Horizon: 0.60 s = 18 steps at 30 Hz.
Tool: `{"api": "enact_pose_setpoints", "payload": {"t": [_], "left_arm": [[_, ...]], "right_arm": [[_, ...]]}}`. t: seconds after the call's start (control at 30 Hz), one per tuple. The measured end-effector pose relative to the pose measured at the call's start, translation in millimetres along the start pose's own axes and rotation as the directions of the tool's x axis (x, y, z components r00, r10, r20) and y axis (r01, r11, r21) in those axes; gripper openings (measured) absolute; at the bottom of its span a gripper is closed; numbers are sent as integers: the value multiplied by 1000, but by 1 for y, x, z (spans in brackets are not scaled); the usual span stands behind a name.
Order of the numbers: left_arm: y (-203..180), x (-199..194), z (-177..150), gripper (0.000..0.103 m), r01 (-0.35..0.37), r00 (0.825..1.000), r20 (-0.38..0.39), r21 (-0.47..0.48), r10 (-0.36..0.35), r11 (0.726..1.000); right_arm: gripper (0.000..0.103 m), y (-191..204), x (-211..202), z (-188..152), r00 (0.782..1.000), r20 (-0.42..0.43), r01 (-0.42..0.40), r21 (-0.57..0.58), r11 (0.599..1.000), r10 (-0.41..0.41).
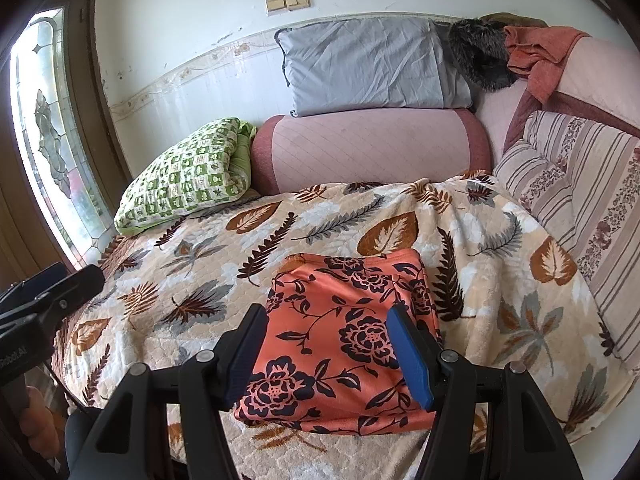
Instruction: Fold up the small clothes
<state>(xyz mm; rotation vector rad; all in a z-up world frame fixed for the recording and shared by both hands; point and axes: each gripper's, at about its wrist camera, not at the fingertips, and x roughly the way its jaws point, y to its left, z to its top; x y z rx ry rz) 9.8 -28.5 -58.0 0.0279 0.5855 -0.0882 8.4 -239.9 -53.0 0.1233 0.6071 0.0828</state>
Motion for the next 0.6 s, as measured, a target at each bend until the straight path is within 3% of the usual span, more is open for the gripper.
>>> {"api": "enact_pose_setpoints", "payload": {"t": [0.43,0.6], "left_arm": [[-4,11,2,93,0,1000,-14,25,0,1000],[-11,17,5,93,32,999,1,38,-32,999]], "right_arm": [[66,-12,13,0,1000,-15,-8,27,1000,9],[66,-26,21,1,1000,-26,-15,57,998,17]]}}
